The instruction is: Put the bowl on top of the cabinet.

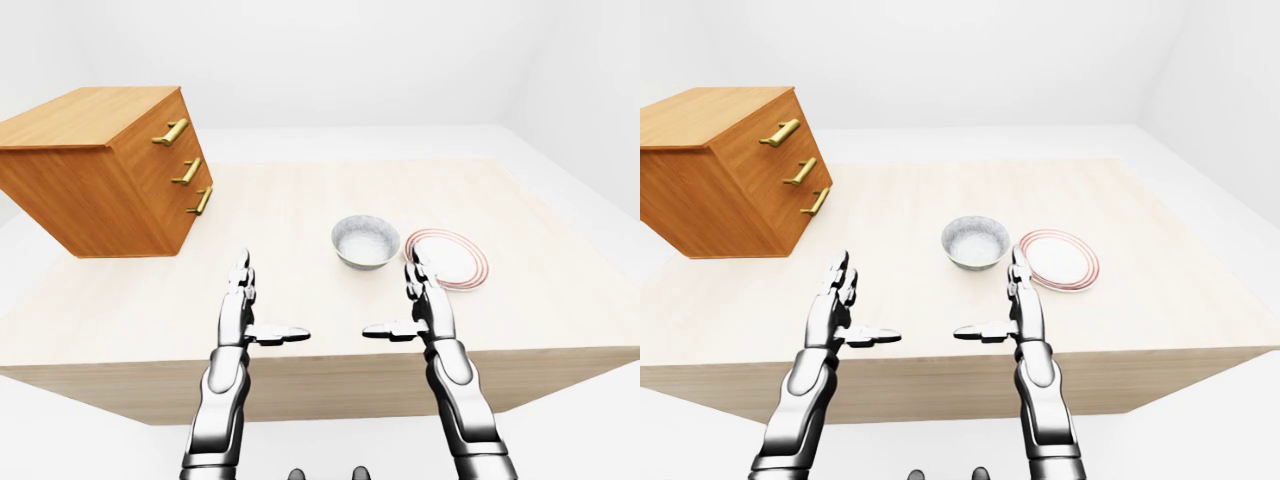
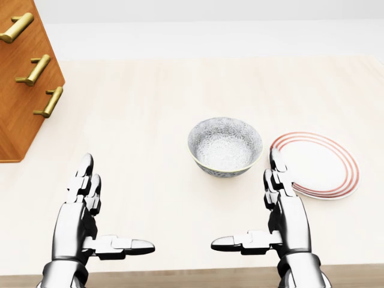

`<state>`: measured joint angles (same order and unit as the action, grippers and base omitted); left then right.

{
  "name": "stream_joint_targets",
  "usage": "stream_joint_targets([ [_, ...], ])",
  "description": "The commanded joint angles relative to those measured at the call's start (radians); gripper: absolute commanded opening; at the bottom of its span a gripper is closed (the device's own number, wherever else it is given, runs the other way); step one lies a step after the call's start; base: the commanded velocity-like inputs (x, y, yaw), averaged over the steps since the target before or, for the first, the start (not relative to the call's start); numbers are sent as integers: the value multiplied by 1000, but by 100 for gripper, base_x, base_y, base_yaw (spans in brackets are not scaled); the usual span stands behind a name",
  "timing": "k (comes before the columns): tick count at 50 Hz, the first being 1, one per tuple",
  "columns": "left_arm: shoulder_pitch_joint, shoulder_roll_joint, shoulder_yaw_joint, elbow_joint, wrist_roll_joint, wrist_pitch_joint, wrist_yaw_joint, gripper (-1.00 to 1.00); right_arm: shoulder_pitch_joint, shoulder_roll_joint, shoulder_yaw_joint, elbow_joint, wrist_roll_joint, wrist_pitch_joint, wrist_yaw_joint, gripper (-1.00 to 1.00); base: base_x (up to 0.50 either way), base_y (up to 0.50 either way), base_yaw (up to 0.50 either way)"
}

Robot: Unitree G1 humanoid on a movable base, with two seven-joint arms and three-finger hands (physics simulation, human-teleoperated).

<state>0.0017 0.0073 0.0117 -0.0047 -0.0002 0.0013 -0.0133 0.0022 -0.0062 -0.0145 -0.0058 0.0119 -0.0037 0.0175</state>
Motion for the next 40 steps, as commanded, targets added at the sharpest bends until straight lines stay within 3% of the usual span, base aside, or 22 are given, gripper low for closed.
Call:
stream_joint_targets([
  [1,7,8,12,-9,10,-2,-20,100,4,-10,-23,-12,23,-8,27,100,0,0,0],
  [5,6,10,16,-23,8,9,-23,100,8,-8,-23,-17,34,-8,33,100,0,0,0],
  [7,9,12,20,-61,4,34,-23,100,17,-12,-24,-82,34,36,28,100,0,0,0],
  [8,13,13,22,-83,4,47,-22,100,19,-12,-30,-97,43,42,30,100,0,0,0],
  [9,108,-37,-36,-268,-62,63,-24,100,-78,-43,3,-80,-17,91,90,100,0,0,0],
  [10,-2,11,41,-34,1,10,36,100,7,-6,-8,-10,-30,19,29,100,0,0,0],
  [11,-8,15,45,-28,4,17,39,100,12,-6,-11,-8,-26,9,27,100,0,0,0],
  [14,-12,18,50,-33,5,25,43,100,14,-13,-19,-20,-15,12,32,100,0,0,0],
  [15,-17,19,53,-19,2,17,42,100,18,-13,-16,-32,-21,19,31,100,0,0,0],
  [18,-14,19,54,-36,-8,36,38,100,25,-14,-10,-51,-29,27,35,100,0,0,0],
  [25,-13,20,54,-40,-3,38,39,100,49,-14,-11,-120,-31,62,47,100,0,0,0],
  [28,-11,26,64,-75,-8,65,36,100,77,-22,-11,-213,-43,91,65,100,0,0,0],
  [29,-11,29,76,-106,-18,86,36,100,87,-23,-20,-253,-43,91,68,100,0,0,0],
  [40,-47,101,282,-388,-107,86,95,100,136,-26,-245,-597,71,91,100,100,0,0,0],
])
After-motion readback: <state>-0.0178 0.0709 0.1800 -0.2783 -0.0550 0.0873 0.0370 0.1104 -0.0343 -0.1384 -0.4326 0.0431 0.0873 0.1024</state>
